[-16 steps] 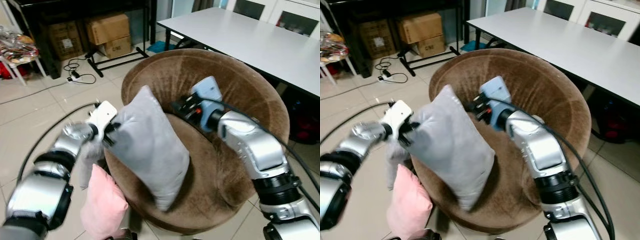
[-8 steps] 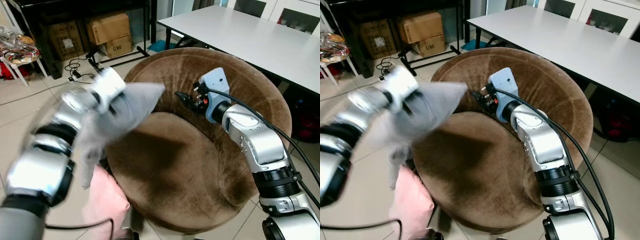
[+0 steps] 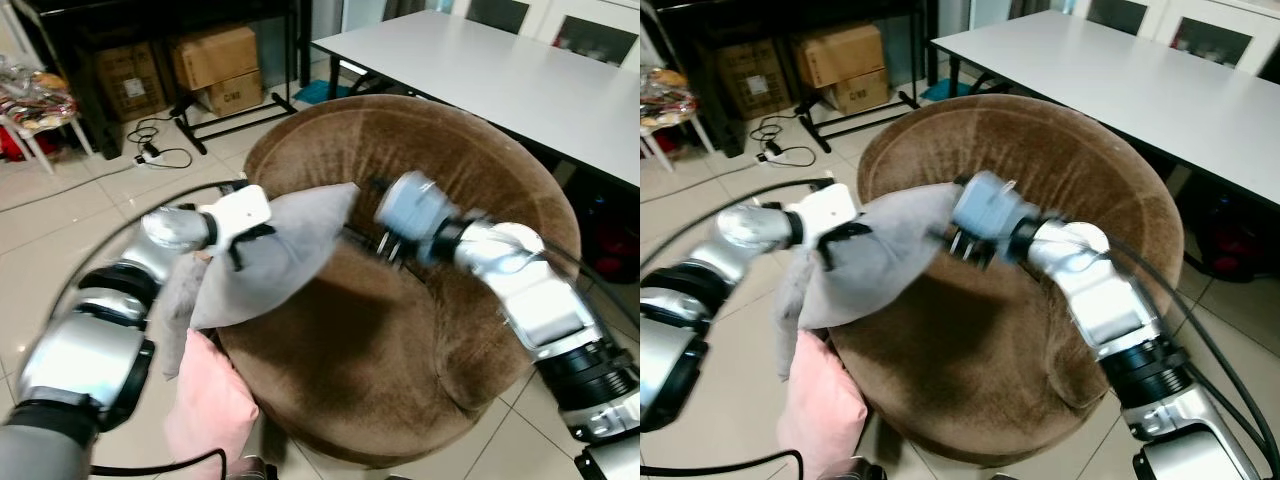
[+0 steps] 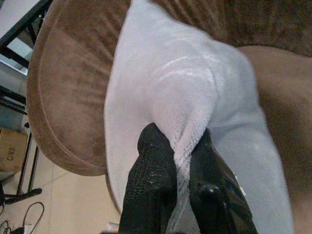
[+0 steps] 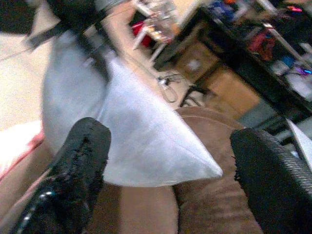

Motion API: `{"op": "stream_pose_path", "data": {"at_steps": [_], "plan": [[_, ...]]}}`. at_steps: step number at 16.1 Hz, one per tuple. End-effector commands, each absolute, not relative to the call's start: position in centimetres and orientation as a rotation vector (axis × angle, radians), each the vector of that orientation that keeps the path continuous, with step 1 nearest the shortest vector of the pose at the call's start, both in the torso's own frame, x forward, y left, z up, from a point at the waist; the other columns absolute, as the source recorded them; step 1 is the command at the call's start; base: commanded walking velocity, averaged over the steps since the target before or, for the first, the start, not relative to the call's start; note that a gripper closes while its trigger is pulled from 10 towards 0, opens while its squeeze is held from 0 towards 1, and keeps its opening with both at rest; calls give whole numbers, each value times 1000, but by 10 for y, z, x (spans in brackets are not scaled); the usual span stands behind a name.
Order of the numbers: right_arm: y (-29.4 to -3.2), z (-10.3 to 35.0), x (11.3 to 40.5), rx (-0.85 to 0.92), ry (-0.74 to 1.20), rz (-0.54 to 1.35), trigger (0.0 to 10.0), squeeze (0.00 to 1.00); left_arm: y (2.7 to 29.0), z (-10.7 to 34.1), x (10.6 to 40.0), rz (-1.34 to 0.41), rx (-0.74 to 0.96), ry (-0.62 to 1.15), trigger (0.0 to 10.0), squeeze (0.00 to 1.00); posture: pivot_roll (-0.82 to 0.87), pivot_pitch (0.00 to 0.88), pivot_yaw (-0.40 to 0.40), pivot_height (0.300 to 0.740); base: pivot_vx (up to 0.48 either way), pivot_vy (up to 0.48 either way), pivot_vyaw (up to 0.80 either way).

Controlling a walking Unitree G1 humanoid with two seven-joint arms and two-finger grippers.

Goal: Move the pillow to the sofa from floor

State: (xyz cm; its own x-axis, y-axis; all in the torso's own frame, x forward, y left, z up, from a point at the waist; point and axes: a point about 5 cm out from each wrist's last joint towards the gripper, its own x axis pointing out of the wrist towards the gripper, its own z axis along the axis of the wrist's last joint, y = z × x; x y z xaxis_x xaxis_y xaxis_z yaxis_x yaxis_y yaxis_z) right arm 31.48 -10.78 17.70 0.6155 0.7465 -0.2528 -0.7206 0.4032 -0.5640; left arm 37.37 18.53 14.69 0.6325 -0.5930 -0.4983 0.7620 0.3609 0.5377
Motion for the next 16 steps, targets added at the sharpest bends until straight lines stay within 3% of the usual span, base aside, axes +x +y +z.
{"op": "stream_pose_path", "data": {"at_steps": [1,6,11,12,13,16], "plan": [[-107,171,317,-751,-31,935,10000,1000,182,152,373,-922,846,196,0,0,-56,0,23,740,0,0,0],[-81,150,337,-908,-3,963,10000,1000,171,147,364,-1060,866,153,0,0,-46,0,13,740,0,0,0],[-45,131,333,-1024,-30,1089,10000,1000,159,149,364,-1104,866,106,0,0,-43,0,3,740,0,0,0],[-40,127,336,-1038,-32,1087,10000,886,158,149,363,-1118,867,98,0,0,-40,0,1,740,0,0,0],[-38,124,340,-1058,-11,1053,10000,0,156,150,363,-1131,871,91,0,0,-36,0,-3,740,0,0,0],[-45,115,356,-1068,72,878,10000,0,148,147,358,-1185,856,60,0,0,-30,0,-7,740,0,0,0]]}}
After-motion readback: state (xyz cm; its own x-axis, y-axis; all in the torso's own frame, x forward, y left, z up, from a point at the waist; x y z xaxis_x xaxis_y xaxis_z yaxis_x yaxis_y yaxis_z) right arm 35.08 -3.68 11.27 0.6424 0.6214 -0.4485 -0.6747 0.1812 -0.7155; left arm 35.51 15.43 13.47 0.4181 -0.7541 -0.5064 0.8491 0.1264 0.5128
